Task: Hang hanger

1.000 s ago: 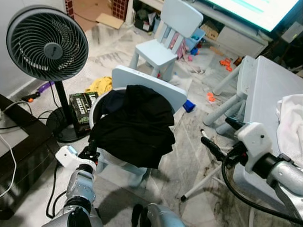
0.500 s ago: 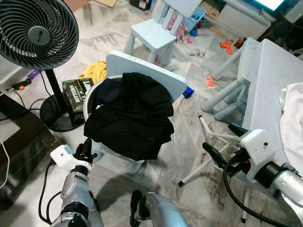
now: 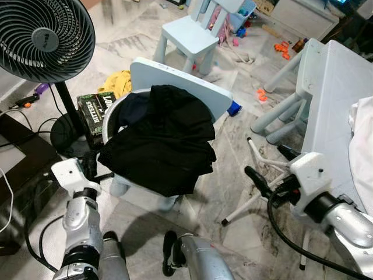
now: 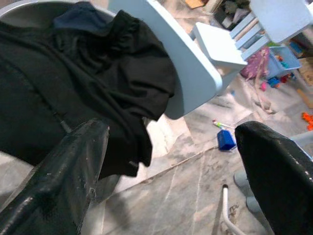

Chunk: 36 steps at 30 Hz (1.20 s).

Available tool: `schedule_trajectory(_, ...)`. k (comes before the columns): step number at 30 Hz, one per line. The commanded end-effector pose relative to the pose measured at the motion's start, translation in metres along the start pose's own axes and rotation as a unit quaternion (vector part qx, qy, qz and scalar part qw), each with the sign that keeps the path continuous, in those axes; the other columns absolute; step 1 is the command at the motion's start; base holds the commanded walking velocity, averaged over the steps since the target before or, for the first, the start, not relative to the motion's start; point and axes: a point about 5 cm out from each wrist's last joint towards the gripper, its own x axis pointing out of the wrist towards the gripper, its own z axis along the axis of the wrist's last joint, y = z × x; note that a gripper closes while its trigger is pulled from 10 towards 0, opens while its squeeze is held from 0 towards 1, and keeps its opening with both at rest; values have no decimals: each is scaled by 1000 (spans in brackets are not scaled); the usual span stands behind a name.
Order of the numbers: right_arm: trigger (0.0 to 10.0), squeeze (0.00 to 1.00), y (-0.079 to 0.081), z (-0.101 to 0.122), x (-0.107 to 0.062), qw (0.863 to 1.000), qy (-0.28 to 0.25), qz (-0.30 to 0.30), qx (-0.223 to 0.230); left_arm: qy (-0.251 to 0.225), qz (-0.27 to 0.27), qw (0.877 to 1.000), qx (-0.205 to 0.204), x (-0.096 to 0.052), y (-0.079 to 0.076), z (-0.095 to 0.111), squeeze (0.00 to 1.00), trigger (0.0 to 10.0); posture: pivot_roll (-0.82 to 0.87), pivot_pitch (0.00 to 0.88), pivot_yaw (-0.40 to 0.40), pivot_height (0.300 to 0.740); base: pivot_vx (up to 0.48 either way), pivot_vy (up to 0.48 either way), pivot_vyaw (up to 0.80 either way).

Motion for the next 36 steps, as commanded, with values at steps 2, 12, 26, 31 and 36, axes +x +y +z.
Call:
schedule_trajectory(2, 10000, 0, 2, -5, 3, 1000, 5, -4, 1, 18, -51, 998, 30, -2, -14, -5, 0, 0, -180, 218, -206, 740, 0, 0, 0)
schedule_trajectory(12, 10000, 0, 2, -5, 21, 1000, -22, -15, 4, 41, -57, 997, 10, -4, -31, -6, 988, 10000, -120, 175, -175, 740, 0, 0, 0)
schedule_trajectory(26, 10000, 0, 8, -8, 52, 997, -51, -42, 51, 79, -47, 995, 29, -28, -9, -15, 1000, 10000, -20, 134, -123, 740, 0, 0, 0)
schedule_trajectory(31, 10000, 0, 11, -9, 48, 996, -53, -49, 49, 100, -21, 994, -32, -33, -3, -24, 1000, 10000, -38, 161, -110, 740, 0, 0, 0)
schedule_trajectory(36, 10000, 0, 9, -9, 42, 996, -49, -61, 50, 111, 1, 993, -40, -34, 5, -25, 1000, 10000, -62, 200, -98, 740, 0, 0, 0)
